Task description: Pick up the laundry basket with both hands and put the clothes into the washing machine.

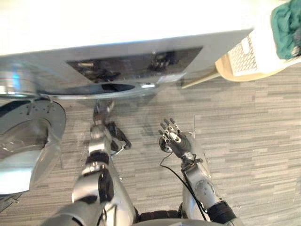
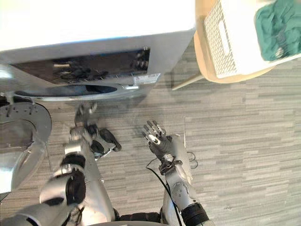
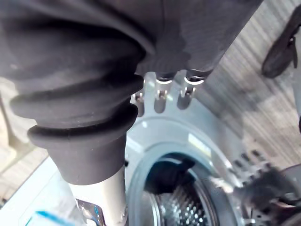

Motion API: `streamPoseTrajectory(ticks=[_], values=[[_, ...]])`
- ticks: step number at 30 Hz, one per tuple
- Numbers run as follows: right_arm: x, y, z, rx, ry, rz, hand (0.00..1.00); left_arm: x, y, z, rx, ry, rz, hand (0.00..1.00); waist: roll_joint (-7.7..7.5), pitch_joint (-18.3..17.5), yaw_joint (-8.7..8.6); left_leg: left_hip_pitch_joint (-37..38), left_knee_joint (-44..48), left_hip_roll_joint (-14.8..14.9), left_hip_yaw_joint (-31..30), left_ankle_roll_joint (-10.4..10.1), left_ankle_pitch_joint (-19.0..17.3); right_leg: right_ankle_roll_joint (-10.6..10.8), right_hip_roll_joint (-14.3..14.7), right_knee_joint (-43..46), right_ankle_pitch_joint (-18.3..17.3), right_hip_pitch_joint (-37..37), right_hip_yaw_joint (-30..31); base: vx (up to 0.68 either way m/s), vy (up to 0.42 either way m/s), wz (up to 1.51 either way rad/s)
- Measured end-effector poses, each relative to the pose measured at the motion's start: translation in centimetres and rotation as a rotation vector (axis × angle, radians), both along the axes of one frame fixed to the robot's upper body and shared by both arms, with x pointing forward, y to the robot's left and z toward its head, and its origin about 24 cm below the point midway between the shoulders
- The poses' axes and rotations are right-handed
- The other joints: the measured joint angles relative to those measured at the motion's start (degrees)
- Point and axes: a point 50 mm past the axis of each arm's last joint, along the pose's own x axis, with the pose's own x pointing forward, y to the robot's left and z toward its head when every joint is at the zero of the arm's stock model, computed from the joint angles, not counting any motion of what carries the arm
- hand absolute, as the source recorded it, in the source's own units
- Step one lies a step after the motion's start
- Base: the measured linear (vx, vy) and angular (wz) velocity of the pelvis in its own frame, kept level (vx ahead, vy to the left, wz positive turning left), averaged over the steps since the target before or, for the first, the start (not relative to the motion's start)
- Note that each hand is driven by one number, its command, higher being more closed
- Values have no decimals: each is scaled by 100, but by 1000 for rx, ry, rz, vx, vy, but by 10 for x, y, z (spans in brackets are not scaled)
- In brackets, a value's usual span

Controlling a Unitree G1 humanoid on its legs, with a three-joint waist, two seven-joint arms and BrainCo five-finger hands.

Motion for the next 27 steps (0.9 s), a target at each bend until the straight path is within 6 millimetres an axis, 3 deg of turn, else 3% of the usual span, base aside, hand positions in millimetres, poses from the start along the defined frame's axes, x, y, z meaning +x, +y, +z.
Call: streamPoseTrajectory(ticks=[1,2,3,4,5,6,7,9,11,13,14,16,17,19,21,22,24,26,27], values=[[-1,-1,-1,-15,1,1,0,-13,-2,-12,-3,30,-9,0,4,-78,12,117,-98,-27,20,-13,22,16,-2,-78,9,118,-26,76,-99,22],[-6,-7,-8,-49,24,5,0,-47,-11,-38,24,101,-72,0,12,-390,122,439,-380,-131,77,-58,112,30,-17,-273,17,421,-83,60,-63,15],[-8,-8,-10,-58,28,4,0,-52,-13,-41,30,108,-86,0,18,-425,154,526,-432,-156,82,-68,128,30,-17,-308,17,509,-91,87,-93,26],[-13,-13,-19,-103,57,9,0,-75,-25,-54,29,138,-145,0,52,-564,282,949,-729,-272,56,-128,218,45,-27,-512,9,987,-205,63,-73,28],[-15,-15,-23,-123,73,14,0,-83,-29,-57,24,142,-168,0,72,-629,303,1121,-900,-331,40,-148,267,53,-31,-641,6,1209,-292,63,-80,61],[-19,-19,-34,-166,116,21,0,-96,-37,-62,18,145,-225,0,74,-704,330,1553,-1432,-569,-36,-239,462,75,-82,-959,11,1731,-509,44,-57,72],[-22,-20,-40,-189,138,27,0,-101,-41,-64,7,149,-254,0,79,-739,337,1767,-1743,-722,-93,-235,607,86,-127,-1126,34,1994,-644,49,-107,96],[-36,-23,-59,-250,210,51,0,-119,-56,-71,-23,176,-334,0,107,-1157,402,2211,-2828,-1099,-123,-290,1175,71,-247,-1562,87,2483,-1114,77,-173,114],[-42,-29,-73,-309,263,59,0,-127,-67,-74,-38,188,-396,0,256,-1356,452,2471,-3625,-1194,21,-338,1360,-56,-282,-1869,186,2813,-1639,67,-164,127],[-47,-42,-89,-395,331,56,0,-124,-82,-68,-45,151,-475,0,328,-1424,467,2522,-3057,-1013,258,-304,1295,-179,-365,-2185,283,3153,-2177,-18,-132,112],[-52,-52,-99,-428,382,38,0,-127,-90,-67,-60,145,-511,0,397,-1464,458,2662,-2211,-840,156,-317,1251,-178,-394,-2237,283,3372,-2360,-57,-46,69],[-61,-72,-110,-494,445,9,0,-138,-98,-70,-102,158,-545,0,564,-1584,410,3172,-1649,-806,-326,-582,1036,-101,-388,-2298,331,3623,-2439,-70,37,37],[-63,-84,-112,-524,471,-25,0,-145,-100,-70,-124,158,-547,0,677,-1654,396,3430,-1631,-967,-904,-956,787,-56,-381,-2302,371,3682,-2406,-75,107,-6],[-60,-93,-113,-544,493,-70,0,-153,-99,-73,-146,173,-530,0,793,-1735,374,3583,-1636,-1300,-1821,-1384,425,-35,-410,-2250,495,3610,-2222,-145,218,-42],[-57,-96,-112,-534,501,-106,0,-155,-101,-74,-154,177,-532,0,918,-1835,308,3694,-1857,-1504,-2184,-1314,93,2,-436,-2246,727,3393,-1983,-179,289,-53],[-55,-98,-110,-510,503,-149,0,-155,-103,-73,-172,172,-528,0,1022,-1921,265,3767,-2214,-1591,-2089,-1087,-138,6,-450,-2337,970,3213,-1895,-170,288,-30],[-51,-100,-106,-461,511,-245,0,-137,-104,-67,-173,129,-519,0,947,-1931,277,3940,-2854,-1903,-1740,-802,-288,129,-596,-2571,1395,2855,-1575,-247,380,-32],[-51,-95,-101,-437,496,-307,0,-126,-102,-65,-186,113,-507,0,825,-1848,207,3876,-2745,-2230,-1637,-640,-205,140,-700,-2811,1886,2783,-1334,-325,323,-40],[-49,-91,-95,-423,466,-335,0,-124,-100,-64,-214,101,-473,0,848,-1845,133,3884,-2668,-2234,-1482,-314,-184,193,-591,-3144,2282,2795,-1023,-414,331,-65]])
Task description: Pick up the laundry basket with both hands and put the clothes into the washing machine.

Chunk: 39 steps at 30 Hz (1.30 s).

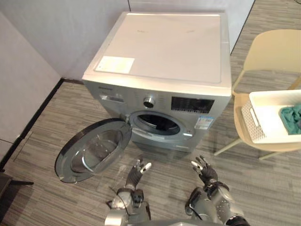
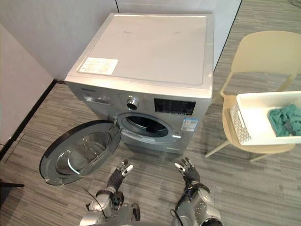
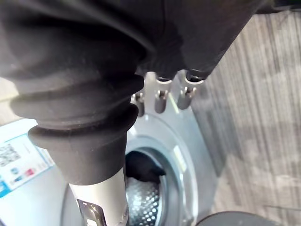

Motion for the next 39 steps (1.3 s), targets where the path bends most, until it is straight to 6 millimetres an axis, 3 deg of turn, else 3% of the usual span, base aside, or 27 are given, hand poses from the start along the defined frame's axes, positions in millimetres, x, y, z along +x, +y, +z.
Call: streamPoseTrajectory(ticks=[1,3,5,7,11,12,13,14,16,17,18,19,20,21,22,24,26,28,29,30,31,33,34,36,37,39], values=[[3,2,5,-1,-28,-8,0,1,-1,1,-19,-4,19,0,57,-9,-7,33,-26,78,248,271,-77,-17,81,32,4,-23,137,-429,320,-97],[8,6,14,-27,-76,-24,0,2,6,2,-16,-16,75,0,-63,58,14,188,78,137,952,593,-238,-332,-94,1813,-923,-82,46,-357,214,-130],[17,9,21,-77,-107,-22,0,3,9,4,-15,-32,105,0,-70,32,14,225,57,250,1417,631,-175,-402,-127,2196,-1284,314,-301,-252,86,-145],[32,12,37,-105,-177,-15,0,5,11,9,-30,-51,133,0,-69,-43,36,171,50,434,1926,644,-108,-308,-206,2122,-1567,750,-595,-185,22,-150],[61,21,80,-278,-359,31,0,12,13,22,-105,-125,184,0,-143,-494,192,-345,171,884,2854,484,83,-3,-516,882,-1548,1421,-694,-154,-138,-149],[68,24,94,-326,-420,40,0,15,14,26,-113,-145,188,0,-183,-533,185,-529,373,1071,3002,434,113,341,-462,231,-1393,1620,-551,-133,-423,-95],[74,25,106,-367,-465,37,0,20,12,28,-129,-153,193,0,-186,-535,183,-622,518,1295,3105,312,192,1226,-159,-313,-1389,1705,-442,-113,-443,-84],[76,27,109,-391,-475,43,0,21,10,28,-147,-152,204,0,-104,-556,168,-620,513,1417,3115,249,260,1299,2,-419,-1364,1702,-405,-55,-425,-72],[77,28,114,-464,-489,48,0,15,1,25,-178,-126,221,0,-18,-672,174,-260,-28,1739,3170,-12,700,1066,540,-630,-1217,1773,-105,22,-287,-73],[78,31,116,-478,-500,58,0,15,0,25,-181,-125,226,0,-10,-673,153,-122,-208,1832,3255,-55,862,1017,623,-430,-1187,1679,8,27,-278,-90],[80,39,123,-509,-535,85,0,15,-1,26,-193,-128,255,0,113,-662,177,106,-443,2133,3346,-207,1153,727,837,-140,-1410,1270,277,7,-305,-111],[83,59,131,-494,-582,123,0,13,8,25,-188,-133,304,0,-52,-722,214,194,-437,2249,3261,-200,1406,593,1169,-1180,-791,1265,514,4,-352,-103],[84,66,135,-491,-604,141,0,11,10,21,-187,-110,329,0,33,-737,163,159,-381,2392,3031,-58,1506,485,1365,-1240,-775,1385,544,49,-406,-95],[86,75,140,-504,-633,167,0,10,12,21,-202,-109,353,0,-1,-743,203,26,-181,2462,2428,405,1847,336,1543,-1460,-726,1464,730,91,-406,-76],[88,80,146,-521,-663,174,0,8,6,20,-229,-102,354,0,-5,-735,293,-242,174,2264,1676,293,1686,228,1551,-1680,-664,1507,907,97,-308,-86],[93,77,155,-555,-687,136,0,6,-5,21,-257,-97,334,0,35,-696,392,-597,623,1670,946,33,1062,136,1553,-1902,-602,1605,1029,87,-132,-45],[98,79,166,-613,-725,101,0,3,-7,20,-264,-94,316,0,143,-661,555,-961,936,888,826,147,574,110,1622,-2124,-603,1896,1111,118,-76,-28],[105,86,181,-654,-782,85,0,3,-6,21,-261,-100,316,0,205,-660,704,-1284,748,476,1149,224,532,89,1722,-2213,-617,1972,1164,125,5,-35],[108,90,190,-690,-820,74,0,3,-6,22,-261,-104,313,0,283,-687,805,-1311,403,366,1317,263,570,97,1823,-2250,-623,1985,1184,142,34,-56],[110,95,198,-712,-852,68,0,3,-4,22,-259,-109,314,0,362,-707,878,-1271,11,370,1473,687,577,118,1980,-2321,-649,2065,1294,196,53,-32],[110,102,203,-722,-870,47,0,3,2,22,-232,-108,304,0,201,-650,867,-1128,0,291,1435,956,443,161,1968,-2390,-764,2276,1238,184,49,0],[108,109,205,-737,-876,16,0,6,4,23,-207,-116,278,0,-90,-643,757,-941,-124,26,1195,808,238,338,1777,-1734,-1170,2262,977,305,74,63],[108,110,205,-756,-875,14,0,8,1,22,-188,-105,253,0,-65,-608,794,-732,-161,4,1103,814,146,526,1567,-497,-1365,1918,833,312,106,62],[107,114,205,-755,-881,21,0,6,-2,20,-155,-93,216,0,-63,-596,747,-333,-318,-109,874,835,130,563,1157,1363,-1430,1308,829,319,100,73],[105,119,207,-742,-891,18,0,5,1,20,-120,-96,194,0,-84,-606,697,-99,-481,-212,698,838,131,518,1003,1840,-1516,1067,861,368,43,106],[102,121,216,-725,-926,3,0,7,5,21,-75,-104,194,0,-77,-606,590,106,-636,-292,270,832,137,227,898,1503,-1688,734,930,417,-69,106]])
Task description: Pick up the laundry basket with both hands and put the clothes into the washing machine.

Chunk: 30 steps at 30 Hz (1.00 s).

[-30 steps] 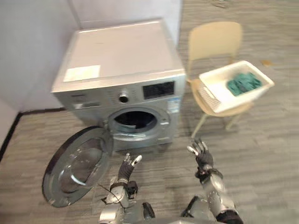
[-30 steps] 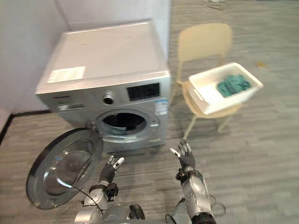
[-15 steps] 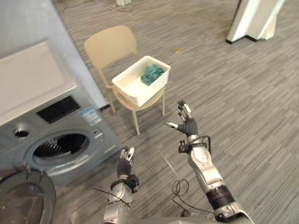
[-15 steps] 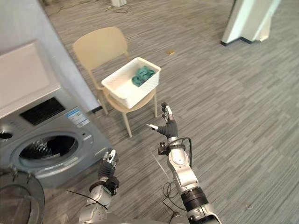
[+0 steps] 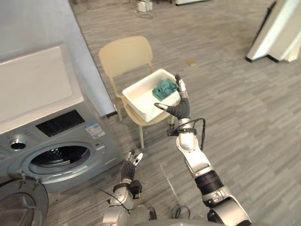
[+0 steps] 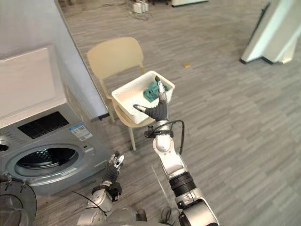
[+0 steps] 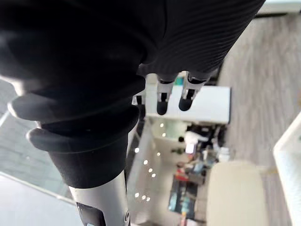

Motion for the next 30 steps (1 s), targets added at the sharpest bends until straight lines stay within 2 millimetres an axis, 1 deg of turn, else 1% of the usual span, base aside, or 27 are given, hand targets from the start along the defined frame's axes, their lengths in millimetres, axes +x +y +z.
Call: streamPoseTrajectory(ticks=[1,3,4,6,7,8,9,10,11,12,13,14,15,16,17,18,19,20,22,23,24,25,26,27,28,29,30], values=[[0,-1,2,-1,-9,-2,0,2,0,1,6,-5,-4,0,8,0,-17,22,-25,-8,-144,-3,-2,-29,-5,-181,-18,-109,64,441,-140,119],[0,-7,2,-37,-23,-23,0,6,-3,3,16,-18,-24,0,77,28,-119,145,-175,-7,-694,-143,36,-4,-20,-976,27,-441,588,316,-153,131],[0,-11,-1,-65,-15,-39,0,8,-6,2,30,-17,-49,0,117,52,-116,258,-208,17,-986,-264,-4,107,-73,-1446,166,-536,971,347,-254,125],[1,-13,-5,-104,1,-57,0,7,-9,-1,38,-3,-66,0,107,54,-111,460,-208,41,-1271,-493,-113,168,-204,-1837,535,-570,1198,379,-333,100],[0,-11,-6,-126,3,-60,0,5,-8,-5,56,13,-74,0,51,45,-99,645,-211,98,-1441,-687,-226,152,-279,-2017,890,-554,1251,424,-459,93],[-1,-4,-5,-140,-3,-56,0,2,-2,-8,81,32,-78,0,-118,-4,-97,796,-192,157,-1606,-926,-367,169,-287,-2080,1514,-567,1226,501,-613,93],[-3,-1,-6,-163,-8,-51,0,-2,-2,-13,93,59,-82,0,11,-72,-100,827,-147,411,-1772,-1097,-477,523,-168,-1818,1149,-545,1063,471,-631,69],[-4,3,-7,-192,-9,-37,0,-8,-4,-18,77,87,-67,0,217,-182,-85,704,-23,857,-1904,-1249,-444,283,193,-1761,929,-513,804,370,-522,49],[-5,5,-8,-201,-8,-28,0,-8,-6,-18,68,93,-64,0,267,-177,-108,471,360,1050,-2041,-1389,-352,143,423,-1802,815,-436,619,277,-407,33],[-5,5,-8,-205,-4,-29,0,-9,-8,-19,59,98,-56,0,279,-158,-103,256,743,1195,-2102,-1329,-256,54,589,-1869,766,-344,498,255,-416,30],[-5,5,-10,-211,4,-32,0,-10,-9,-20,44,109,-43,0,268,-130,-87,-45,1391,1366,-2110,-1000,-44,-91,794,-1991,736,-179,370,321,-491,27],[-6,3,-12,-218,10,-35,0,-10,-11,-21,31,120,-34,0,216,-31,-83,-378,2166,1565,-2044,-709,435,-247,994,-2203,706,173,237,360,-525,25],[-6,2,-13,-222,14,-41,0,-10,-13,-21,24,120,-41,0,134,54,-49,-626,2777,1656,-1841,-702,558,-341,1059,-2420,674,490,164,278,-379,19],[-5,0,-13,-222,16,-49,0,-10,-14,-21,20,117,-46,0,97,79,-45,-746,3045,1688,-1608,-682,520,-368,1066,-2521,672,619,150,250,-314,14],[-4,-5,-14,-223,30,-77,0,-8,-15,-19,17,109,-47,0,51,100,-42,-995,3324,1772,-914,-537,424,-444,1078,-2845,724,906,79,244,-246,16],[-3,-9,-15,-222,37,-96,0,-7,-15,-18,16,104,-47,0,46,105,-40,-1057,3308,1794,-659,-494,396,-463,1077,-2972,744,1003,22,282,-231,37],[-3,-20,-16,-215,48,-147,0,-3,-16,-16,14,90,-49,0,-5,138,-21,-1187,3048,1849,-143,-455,368,-456,1078,-3169,750,1156,-108,219,-128,45],[-3,-26,-17,-214,58,-176,0,-1,-17,-14,13,83,-49,0,-6,139,-12,-1216,2854,1848,64,-455,367,-456,1078,-3242,750,1218,-179,199,-57,64],[1,-53,-21,-196,105,-290,0,5,-17,-7,6,45,-48,0,-32,155,29,-1310,1736,1682,700,-472,377,-455,1042,-3444,750,1357,-499,183,2,70],[2,-61,-21,-191,113,-321,0,6,-17,-5,5,38,-48,0,-44,161,45,-1341,1445,1579,785,-484,388,-454,1007,-3475,750,1376,-573,170,56,74],[4,-79,-22,-180,128,-398,0,7,-16,-4,8,31,-47,0,-61,172,50,-1382,798,1281,816,-576,496,-426,907,-3497,763,1410,-751,171,111,62],[4,-93,-23,-173,145,-459,0,5,-13,-5,16,32,-42,0,-46,164,68,-1250,134,1094,792,-658,770,-301,884,-3510,779,1467,-810,187,150,43],[4,-98,-24,-171,153,-482,0,4,-10,-5,21,34,-34,0,-69,172,88,-1178,4,1041,775,-525,1098,-208,862,-3515,750,1522,-789,227,206,20],[4,-107,-28,-163,177,-524,0,1,-5,-7,34,50,-31,0,-285,216,143,-1046,-8,815,784,-416,1066,-23,641,-3467,661,1641,-820,256,220,22],[3,-118,-29,-156,195,-565,0,0,0,-10,50,66,-29,0,-345,219,125,-945,3,654,764,-310,919,163,395,-3034,544,1608,-917,300,285,40],[3,-127,-31,-151,209,-595,0,-2,0,-11,51,76,-33,0,-316,221,120,-850,36,598,755,-231,816,249,188,-2414,482,1463,-934,287,315,35],[3,-133,-34,-155,227,-613,0,-3,0,-12,53,81,-39,0,-302,221,135,-745,39,560,757,-199,753,250,-12,-1720,467,1245,-905,234,282,31]])
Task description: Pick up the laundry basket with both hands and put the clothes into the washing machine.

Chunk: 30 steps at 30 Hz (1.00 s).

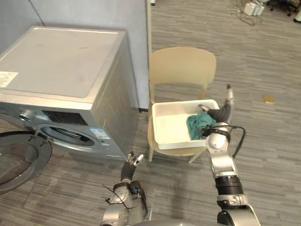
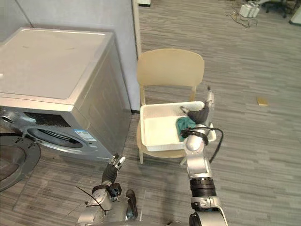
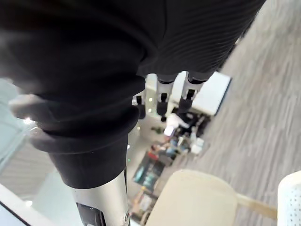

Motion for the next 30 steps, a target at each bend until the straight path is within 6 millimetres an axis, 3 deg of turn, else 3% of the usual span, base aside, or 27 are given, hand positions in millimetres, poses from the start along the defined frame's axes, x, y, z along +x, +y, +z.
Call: streamPoseTrajectory(ticks=[1,3,5,7,9,10,11,12,13,14,16,20,23,25,30], values=[[0,-8,-5,-4,38,-19,0,-2,3,-1,10,7,-17,0,-24,-5,-5,173,17,-102,-68,98,-117,-126,-448,1419,58,-450,29,189,201,31],[1,-11,-10,-1,80,-13,0,-5,14,-3,55,18,-29,0,-33,-9,-106,313,37,-152,-198,165,-161,-233,-702,2558,-40,-888,160,215,143,58],[1,-13,-16,1,121,0,0,-4,24,-1,88,11,-24,0,-47,-16,-110,547,-169,-190,-337,164,-160,-163,-698,2568,-90,-1044,161,205,86,51],[-1,-18,-20,-17,152,16,0,-6,27,1,98,-1,-31,0,-95,-44,-104,578,-239,-243,-469,162,-159,-162,-689,1936,-91,-1128,75,141,-11,47],[-4,-25,-25,-44,196,24,0,-5,25,3,90,-8,-41,0,-114,-57,-108,446,-206,-244,-610,125,-161,-178,-683,817,-58,-1191,-50,97,-93,40],[-6,-28,-29,-39,225,26,0,-5,25,2,88,-6,-47,0,-150,-62,-111,341,-137,-220,-650,34,-187,-280,-671,48,124,-1198,-57,66,-140,18],[-6,-29,-34,-33,254,30,0,-6,26,2,88,-1,-50,0,-226,-68,-96,266,-40,-210,-665,-70,-240,-334,-650,-505,466,-1165,-59,71,-239,16],[-8,-29,-42,-26,296,42,0,-6,29,1,91,3,-46,0,-359,-45,-93,184,173,-179,-719,-244,-355,-78,-598,-944,1225,-1050,-43,45,-228,8],[-10,-32,-47,-28,321,44,0,-6,30,0,93,13,-40,0,-303,-53,-71,133,270,-47,-784,-326,-403,4,-492,-1028,1276,-998,-82,49,-289,-1],[-13,-32,-55,-22,356,49,0,-9,30,-1,87,18,-33,0,-281,-71,-49,107,290,139,-819,-414,-401,-58,-252,-1216,1315,-930,-112,38,-264,-19],[-15,-36,-65,-10,408,52,0,-11,30,-2,84,26,-32,0,-383,-83,26,51,72,414,-869,-664,-257,-262,200,-1742,1472,-896,-153,48,-282,-30],[-12,-54,-84,13,511,26,0,-11,28,-3,61,26,-48,0,-513,-43,62,-62,-374,560,-937,-896,39,-427,545,-2209,1648,-975,-254,29,-175,-3],[16,-62,-71,19,523,32,0,-2,25,2,44,-2,-55,0,-506,234,80,-320,-573,601,-956,-952,326,-547,660,-2335,1779,-1272,-297,-6,-68,-1],[42,-61,-44,-24,488,78,0,12,22,10,29,-47,-64,0,-511,613,129,-508,-747,600,-971,-979,518,-574,729,-2512,1943,-1468,-307,-73,-26,1],[67,-53,-21,-54,483,152,0,38,16,28,20,-139,-84,0,-496,1167,231,-815,-1024,517,-1045,-948,815,-499,732,-2678,2117,-1779,-328,-53,37,7]])
